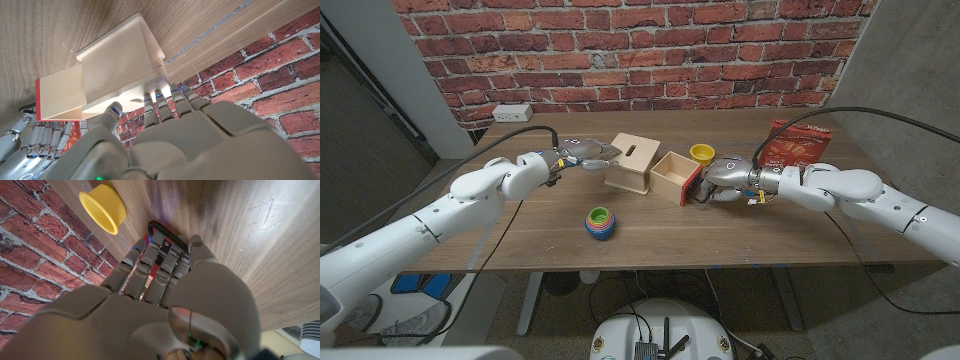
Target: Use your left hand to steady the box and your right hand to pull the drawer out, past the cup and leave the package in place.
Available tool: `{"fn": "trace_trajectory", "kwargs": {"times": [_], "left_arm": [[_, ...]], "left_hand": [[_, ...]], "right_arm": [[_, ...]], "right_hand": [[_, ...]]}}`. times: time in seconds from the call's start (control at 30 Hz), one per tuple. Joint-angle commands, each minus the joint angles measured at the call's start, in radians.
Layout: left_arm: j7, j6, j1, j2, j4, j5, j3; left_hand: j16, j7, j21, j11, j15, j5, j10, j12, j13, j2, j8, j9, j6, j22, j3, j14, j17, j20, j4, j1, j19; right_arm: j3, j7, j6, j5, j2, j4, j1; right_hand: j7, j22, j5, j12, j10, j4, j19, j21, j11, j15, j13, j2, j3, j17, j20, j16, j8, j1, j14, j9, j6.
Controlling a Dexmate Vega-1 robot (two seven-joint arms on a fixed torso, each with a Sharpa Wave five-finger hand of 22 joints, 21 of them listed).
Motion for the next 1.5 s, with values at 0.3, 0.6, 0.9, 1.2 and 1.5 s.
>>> {"fn": "trace_trajectory", "kwargs": {"times": [0.3,0.6,0.9,1.2,1.5], "left_arm": [[-0.002,-0.017,-0.014,-0.008,0.013,0.005,0.006],[-0.006,-0.014,-0.022,-0.016,0.02,0.01,0.01],[-0.01,-0.02,-0.025,-0.014,0.021,0.007,0.012],[-0.005,-0.021,-0.022,-0.013,0.022,0.007,0.011],[-0.002,-0.017,-0.023,-0.013,0.018,0.012,0.01]], "left_hand": [[-0.005,0.018,0.004,0.002,-0.12,-0.001,0.011,0.007,0.001,0.052,0.005,0.005,0.029,0.001,0.012,0.012,0.001,-0.163,-0.002,0.0,0.005],[-0.004,0.018,0.004,-0.001,-0.119,-0.001,0.012,0.007,0.001,0.053,0.006,0.005,0.032,0.001,0.015,0.015,0.001,-0.162,-0.003,0.0,0.007],[-0.004,0.019,0.004,0.0,-0.12,-0.001,0.014,0.007,0.001,0.054,0.006,0.006,0.035,0.001,0.018,0.017,0.001,-0.161,-0.004,0.0,0.008],[-0.004,0.02,0.004,0.0,-0.121,-0.002,0.017,0.007,0.001,0.054,0.006,0.006,0.035,0.001,0.02,0.019,0.001,-0.16,-0.005,0.0,0.009],[-0.004,0.019,0.004,-0.002,-0.12,-0.002,0.018,0.007,0.001,0.055,0.006,0.006,0.036,0.001,0.023,0.02,0.001,-0.159,-0.006,0.0,0.011]], "right_arm": [[0.017,-0.016,-0.002,-0.021,-0.015,-0.013,-0.008],[0.017,-0.011,-0.002,-0.032,-0.018,-0.013,-0.005],[0.017,0.006,-0.004,-0.034,-0.024,-0.022,-0.006],[0.026,0.057,-0.009,-0.016,-0.035,-0.043,-0.011],[0.036,0.074,0.012,0.002,-0.044,-0.04,-0.008]], "right_hand": [[-0.002,0.003,0.004,-0.011,-0.019,0.0,0.013,0.005,0.0,-0.104,0.002,-0.007,0.002,0.006,-0.141,-0.015,-0.009,-0.005,-0.025,0.006,-0.033],[0.002,0.002,-0.006,-0.024,-0.118,-0.01,0.003,0.0,-0.002,-0.102,-0.003,-0.069,-0.028,0.027,-0.123,-0.03,-0.051,0.014,-0.099,0.006,-0.137],[-0.003,0.002,-0.014,-0.03,-0.195,-0.003,-0.013,-0.003,-0.002,-0.095,-0.01,-0.113,-0.048,0.033,-0.089,-0.052,-0.079,0.026,-0.174,0.004,-0.198],[-0.009,0.002,-0.022,-0.033,-0.293,0.014,-0.039,-0.007,-0.001,-0.085,-0.015,-0.135,-0.078,0.04,-0.047,-0.067,-0.119,-0.005,-0.268,0.004,-0.283],[0.001,0.002,-0.027,-0.032,-0.373,0.027,-0.063,-0.008,-0.001,-0.073,-0.013,-0.155,-0.105,0.043,-0.027,-0.074,-0.148,-0.053,-0.347,-0.001,-0.339]]}}
